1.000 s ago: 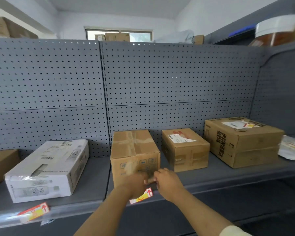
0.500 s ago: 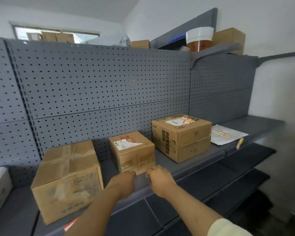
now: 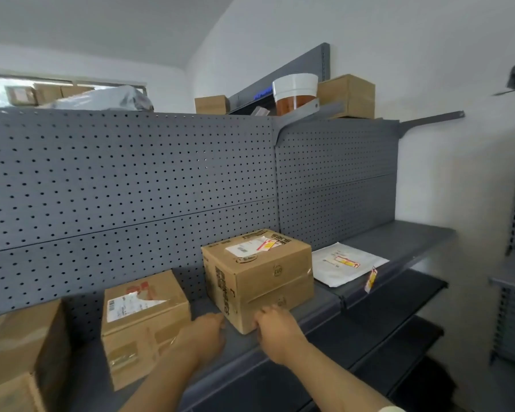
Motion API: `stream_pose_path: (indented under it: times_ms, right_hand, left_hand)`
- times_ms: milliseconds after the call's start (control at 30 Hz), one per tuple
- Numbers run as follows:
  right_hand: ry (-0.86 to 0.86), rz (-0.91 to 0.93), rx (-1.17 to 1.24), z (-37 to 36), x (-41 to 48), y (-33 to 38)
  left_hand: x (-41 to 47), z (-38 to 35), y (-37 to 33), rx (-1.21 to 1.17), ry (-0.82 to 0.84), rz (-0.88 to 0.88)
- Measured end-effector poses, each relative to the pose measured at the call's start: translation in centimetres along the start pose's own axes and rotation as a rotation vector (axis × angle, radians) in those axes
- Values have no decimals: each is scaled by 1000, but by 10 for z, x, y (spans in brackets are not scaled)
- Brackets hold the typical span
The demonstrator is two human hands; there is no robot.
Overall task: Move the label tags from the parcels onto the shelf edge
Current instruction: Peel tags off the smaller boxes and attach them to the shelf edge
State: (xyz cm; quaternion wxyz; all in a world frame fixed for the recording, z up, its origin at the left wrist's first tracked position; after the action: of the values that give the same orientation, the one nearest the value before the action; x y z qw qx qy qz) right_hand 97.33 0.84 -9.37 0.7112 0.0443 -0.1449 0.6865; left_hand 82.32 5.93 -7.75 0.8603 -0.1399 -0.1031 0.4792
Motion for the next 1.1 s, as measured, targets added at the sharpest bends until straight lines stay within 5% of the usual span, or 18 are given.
stream_pose_path:
  times_ms: [700,867,1100]
  right_hand:
    - [98,-121,-1,-11,36,-96]
    - [9,-116,29,-2,53,-116]
    - [-336,-26,146,23,95,-140]
  left_hand:
    - [121,-48,-78,-36,145,-142]
    - [135,-45,-87,-49,88,-136]
    - [136,-43,-96,58,-15,-57]
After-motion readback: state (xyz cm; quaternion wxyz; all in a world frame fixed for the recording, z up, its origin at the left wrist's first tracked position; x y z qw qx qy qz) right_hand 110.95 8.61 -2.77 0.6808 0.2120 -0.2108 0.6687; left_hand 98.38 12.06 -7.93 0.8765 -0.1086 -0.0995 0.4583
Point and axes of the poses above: each hand's wrist, its own x-axis towards the middle knuckle, its own z-axis out of the back of the hand, y = z × x, the point moved 3 cm from there along x, towards the middle knuckle, and after that the axes turned 13 degrees about -x, right-handed, at the moved point
